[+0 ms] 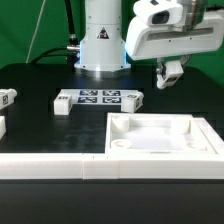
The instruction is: Assemble one leg
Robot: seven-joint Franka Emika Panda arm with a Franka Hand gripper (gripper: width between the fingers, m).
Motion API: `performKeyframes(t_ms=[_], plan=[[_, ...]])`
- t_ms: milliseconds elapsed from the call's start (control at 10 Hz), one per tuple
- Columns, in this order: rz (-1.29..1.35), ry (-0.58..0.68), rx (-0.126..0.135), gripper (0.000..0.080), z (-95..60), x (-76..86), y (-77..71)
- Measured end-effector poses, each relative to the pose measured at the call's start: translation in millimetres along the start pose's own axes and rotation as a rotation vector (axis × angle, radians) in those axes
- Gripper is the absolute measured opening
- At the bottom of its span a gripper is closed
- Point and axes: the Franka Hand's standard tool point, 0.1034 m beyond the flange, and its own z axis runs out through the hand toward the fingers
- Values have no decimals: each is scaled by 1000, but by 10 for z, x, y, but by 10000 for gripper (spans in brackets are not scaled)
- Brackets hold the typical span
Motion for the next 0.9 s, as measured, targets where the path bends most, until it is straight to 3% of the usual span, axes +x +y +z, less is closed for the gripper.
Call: performKeyframes(t_ms=[200,300,400,500,600,800,900], plan=[[-36,167,-16,291,-74,56,55],[-69,279,-29,291,-178,184,119],[-94,325,-39,291,-226,237,142],[-89,452,-56,291,-249,274,177],[-89,429,-55,291,-163,182,176],[-88,434,-54,291,-190,216,178],[-58,388,-36,291,-259,321,210]])
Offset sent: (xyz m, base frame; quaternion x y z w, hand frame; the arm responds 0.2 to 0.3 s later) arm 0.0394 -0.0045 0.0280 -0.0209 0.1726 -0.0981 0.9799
